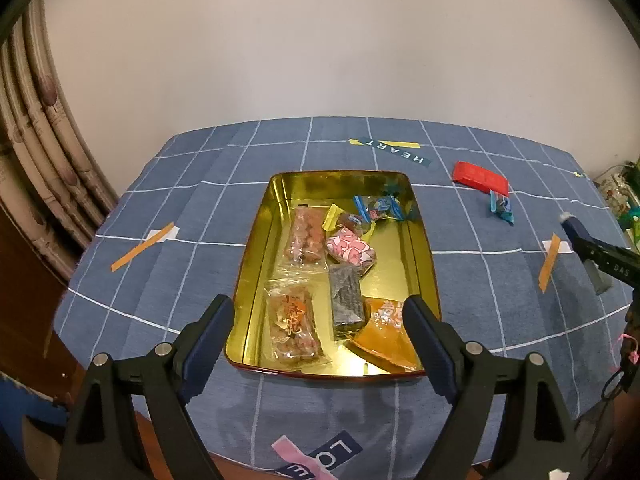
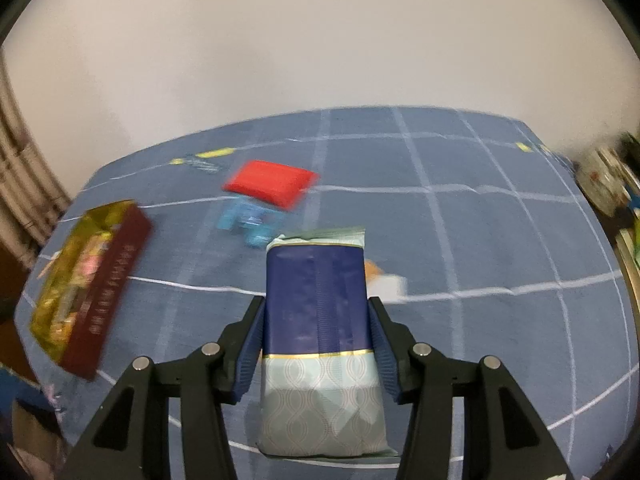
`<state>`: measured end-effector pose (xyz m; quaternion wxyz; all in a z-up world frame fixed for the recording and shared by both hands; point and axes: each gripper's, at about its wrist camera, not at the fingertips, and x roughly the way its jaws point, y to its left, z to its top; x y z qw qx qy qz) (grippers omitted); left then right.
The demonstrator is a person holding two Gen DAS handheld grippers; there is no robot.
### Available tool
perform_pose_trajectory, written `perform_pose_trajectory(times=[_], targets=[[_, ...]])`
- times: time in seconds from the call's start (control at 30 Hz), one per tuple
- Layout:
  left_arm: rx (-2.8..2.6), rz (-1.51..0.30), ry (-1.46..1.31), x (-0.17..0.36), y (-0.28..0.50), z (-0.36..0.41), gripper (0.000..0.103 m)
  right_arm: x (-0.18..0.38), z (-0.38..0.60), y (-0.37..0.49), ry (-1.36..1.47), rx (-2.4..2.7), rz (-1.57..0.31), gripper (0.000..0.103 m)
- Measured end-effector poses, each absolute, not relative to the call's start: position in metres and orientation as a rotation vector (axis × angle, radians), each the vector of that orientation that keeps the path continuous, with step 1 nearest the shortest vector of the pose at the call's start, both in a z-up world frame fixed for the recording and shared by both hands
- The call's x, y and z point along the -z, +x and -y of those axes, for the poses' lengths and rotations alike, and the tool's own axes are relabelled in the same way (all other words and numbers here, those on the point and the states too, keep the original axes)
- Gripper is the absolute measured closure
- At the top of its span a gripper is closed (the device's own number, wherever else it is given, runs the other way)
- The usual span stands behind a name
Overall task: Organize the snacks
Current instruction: 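Withdraw the open left tool up from the gold tray, then carry the navy-and-white box over the gold tray with the right tool and lower it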
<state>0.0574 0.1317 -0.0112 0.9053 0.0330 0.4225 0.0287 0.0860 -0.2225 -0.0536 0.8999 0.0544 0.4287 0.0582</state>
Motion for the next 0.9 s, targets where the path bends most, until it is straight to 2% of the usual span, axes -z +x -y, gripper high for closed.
perform_pose_trajectory(times=[0.47,0.9], targets=[[-0.099,-0.862,0.066,0.004,0.060,-0.148,0.011,0.000,0.061,0.099,0.013,-0.429,-0.844,0.052],[-0.231,-0.860,-0.005,0.002,0.069,-0.195,0.008,0.013,-0.019,0.144,0.018,-0.514,-0.916,0.052]])
